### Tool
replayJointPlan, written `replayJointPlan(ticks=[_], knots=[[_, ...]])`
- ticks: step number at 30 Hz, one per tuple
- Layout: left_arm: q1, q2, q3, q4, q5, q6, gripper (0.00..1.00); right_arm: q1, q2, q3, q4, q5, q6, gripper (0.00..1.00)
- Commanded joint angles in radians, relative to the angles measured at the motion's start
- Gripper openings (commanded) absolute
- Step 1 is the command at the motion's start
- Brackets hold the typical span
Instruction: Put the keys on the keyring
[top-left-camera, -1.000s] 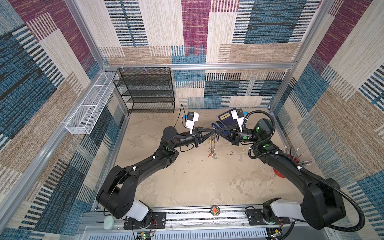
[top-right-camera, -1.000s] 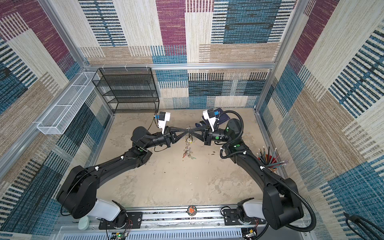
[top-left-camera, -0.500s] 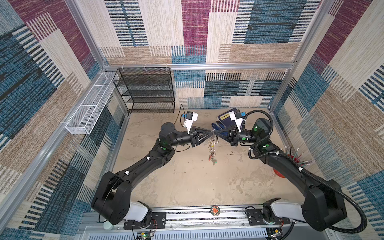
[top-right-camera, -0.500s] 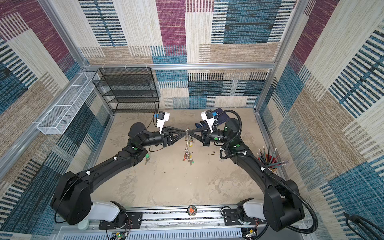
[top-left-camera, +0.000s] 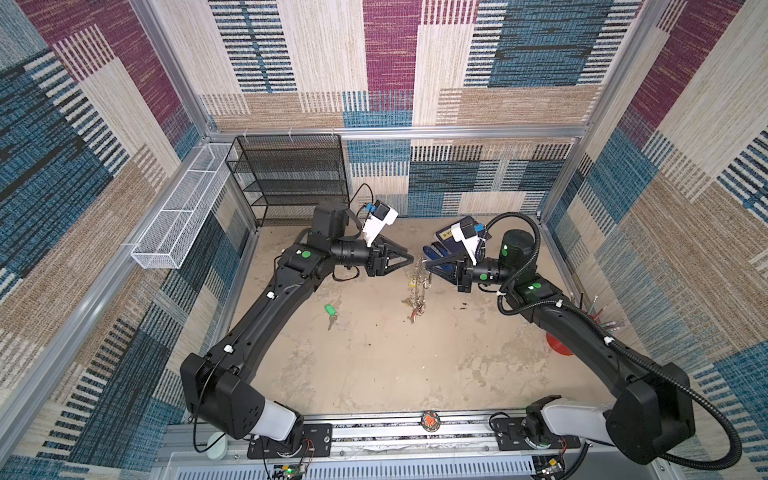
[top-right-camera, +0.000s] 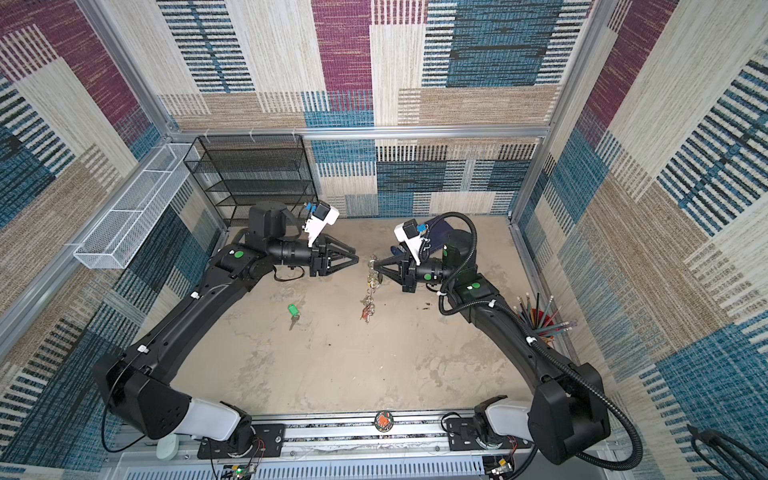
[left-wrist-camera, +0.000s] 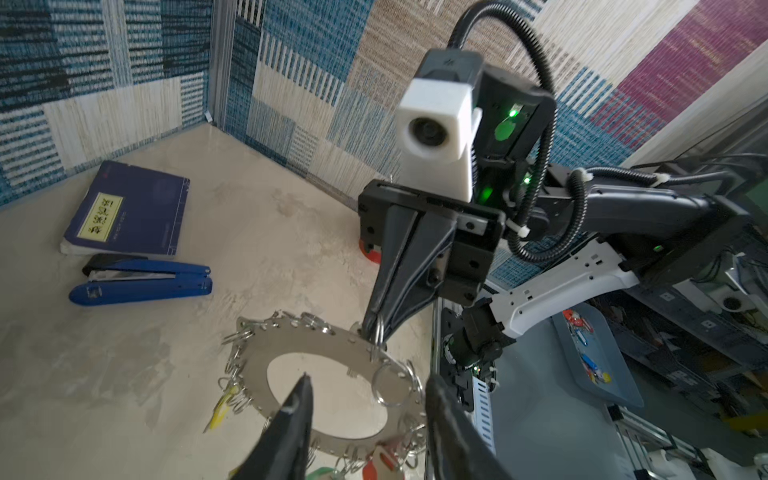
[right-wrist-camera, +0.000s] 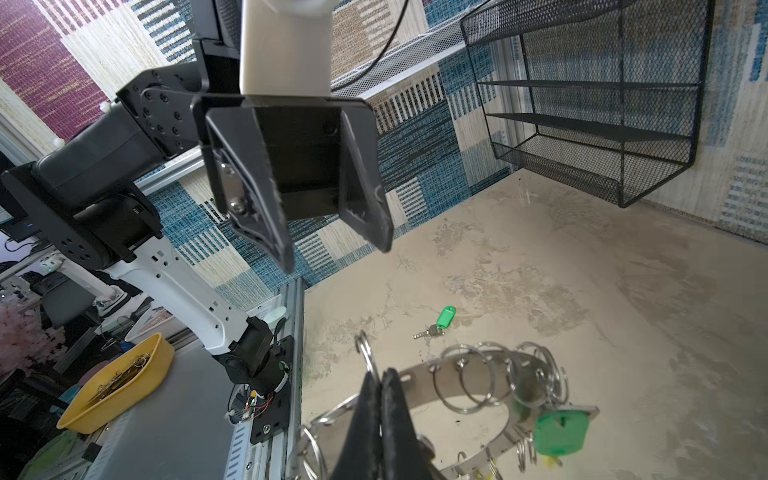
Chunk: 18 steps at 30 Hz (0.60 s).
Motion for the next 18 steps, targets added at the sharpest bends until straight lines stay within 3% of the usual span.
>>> replayJointPlan(ticks=[1,8,18], knots=[[-0.015,0.037,0.059,-0.190,-0.012,0.115,0.43,0.007,0.004,0.015,-0.031,0.011,-0.045,0.00],[-0.070,0.087,0.120,-0.208,-0.049,0.122,0.40,0.023,0.009,0.015,-0.052,0.017,-0.060,0.00],[-0.095,0.142,0.196,-0.263,-0.080,0.129,0.20,0.028,0.008,0.009,-0.038,0.009,-0.058,0.00]])
